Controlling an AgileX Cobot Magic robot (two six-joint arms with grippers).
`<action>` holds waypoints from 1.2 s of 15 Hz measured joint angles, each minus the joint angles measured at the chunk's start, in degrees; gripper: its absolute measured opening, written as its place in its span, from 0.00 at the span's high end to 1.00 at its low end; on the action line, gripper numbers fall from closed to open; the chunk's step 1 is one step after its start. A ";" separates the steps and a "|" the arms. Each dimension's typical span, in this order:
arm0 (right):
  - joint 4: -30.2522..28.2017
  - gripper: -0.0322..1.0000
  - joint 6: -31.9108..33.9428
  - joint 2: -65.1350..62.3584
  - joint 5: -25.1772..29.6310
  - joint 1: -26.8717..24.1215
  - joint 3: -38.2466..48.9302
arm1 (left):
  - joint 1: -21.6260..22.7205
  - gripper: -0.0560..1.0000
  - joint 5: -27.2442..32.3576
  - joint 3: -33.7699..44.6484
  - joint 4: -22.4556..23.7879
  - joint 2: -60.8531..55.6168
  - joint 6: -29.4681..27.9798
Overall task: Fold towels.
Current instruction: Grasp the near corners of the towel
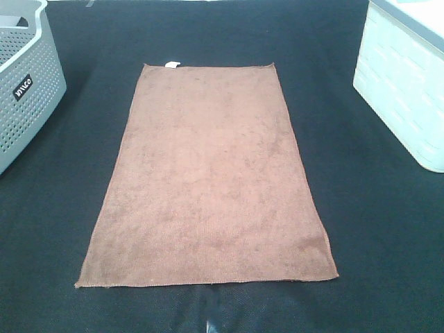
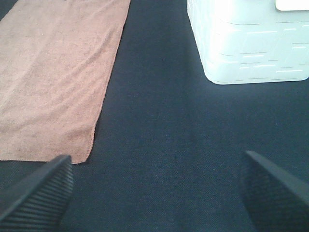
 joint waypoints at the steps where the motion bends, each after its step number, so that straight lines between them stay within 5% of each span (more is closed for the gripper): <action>1: 0.00 0.13 0.00 0.00 0.00 0.00 0.00 | 0.00 0.25 0.00 0.00 0.00 0.00 0.00; 18: 0.00 0.13 0.00 0.00 0.00 0.00 0.00 | 0.00 0.25 0.00 0.00 0.00 0.00 0.00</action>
